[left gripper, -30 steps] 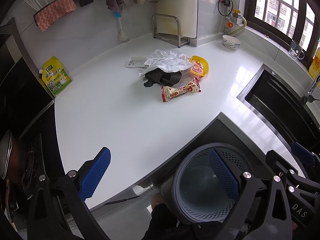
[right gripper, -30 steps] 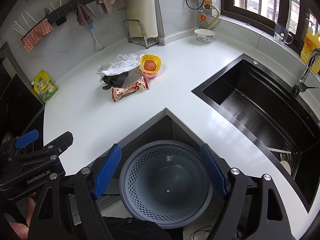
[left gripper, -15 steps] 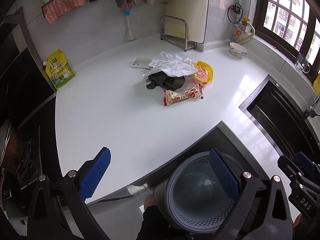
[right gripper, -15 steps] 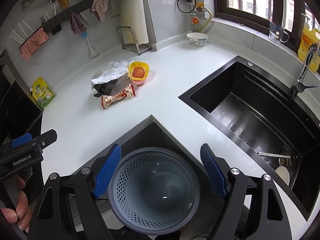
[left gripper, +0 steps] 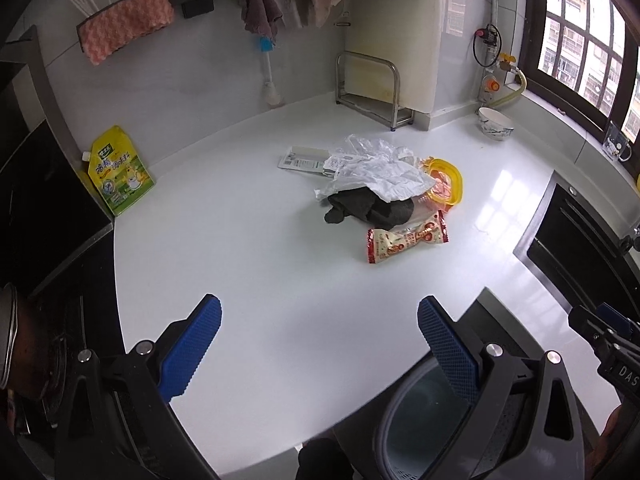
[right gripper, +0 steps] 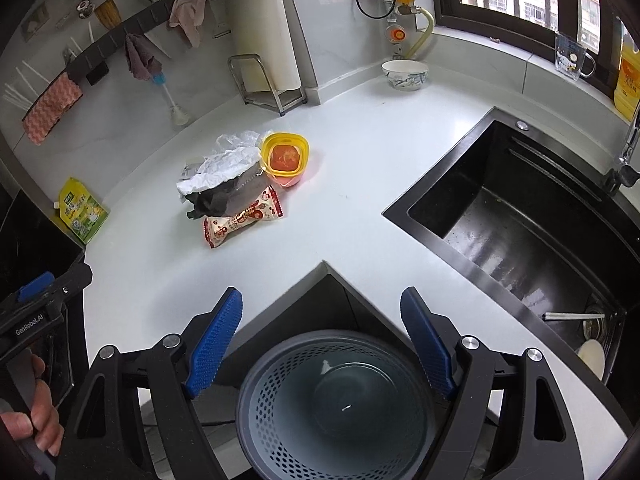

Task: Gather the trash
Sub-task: 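Reach both tools toward the trash pile on the counter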

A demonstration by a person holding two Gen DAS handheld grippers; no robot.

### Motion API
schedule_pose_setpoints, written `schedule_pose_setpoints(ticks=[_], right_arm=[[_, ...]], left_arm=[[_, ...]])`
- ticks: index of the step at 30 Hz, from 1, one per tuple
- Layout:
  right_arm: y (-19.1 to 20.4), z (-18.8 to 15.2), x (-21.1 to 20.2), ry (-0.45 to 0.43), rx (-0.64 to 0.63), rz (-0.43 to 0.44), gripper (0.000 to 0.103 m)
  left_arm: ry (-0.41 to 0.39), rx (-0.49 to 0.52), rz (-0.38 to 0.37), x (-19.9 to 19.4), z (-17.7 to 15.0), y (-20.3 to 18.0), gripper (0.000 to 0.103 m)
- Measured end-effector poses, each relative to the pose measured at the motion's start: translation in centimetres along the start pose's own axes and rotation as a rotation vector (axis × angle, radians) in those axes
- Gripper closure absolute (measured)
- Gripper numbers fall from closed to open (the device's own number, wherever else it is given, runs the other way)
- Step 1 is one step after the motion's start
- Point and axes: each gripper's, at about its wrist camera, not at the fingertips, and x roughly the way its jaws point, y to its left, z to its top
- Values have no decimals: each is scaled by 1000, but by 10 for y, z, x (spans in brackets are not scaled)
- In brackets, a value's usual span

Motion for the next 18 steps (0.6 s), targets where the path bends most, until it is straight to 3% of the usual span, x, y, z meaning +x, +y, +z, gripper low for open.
schedule_pose_setpoints(ticks=[5, 12, 18], right_arm=[[27, 23, 39, 5, 19, -23, 25], [49, 52, 86, 8, 73, -56, 25], [61, 62, 104, 8, 77, -107, 25]], left_arm=[[-43, 105, 40, 36, 29, 21, 6], [-16, 119, -51, 87, 61, 41, 6], [12, 108, -143, 117, 81, 36, 6]])
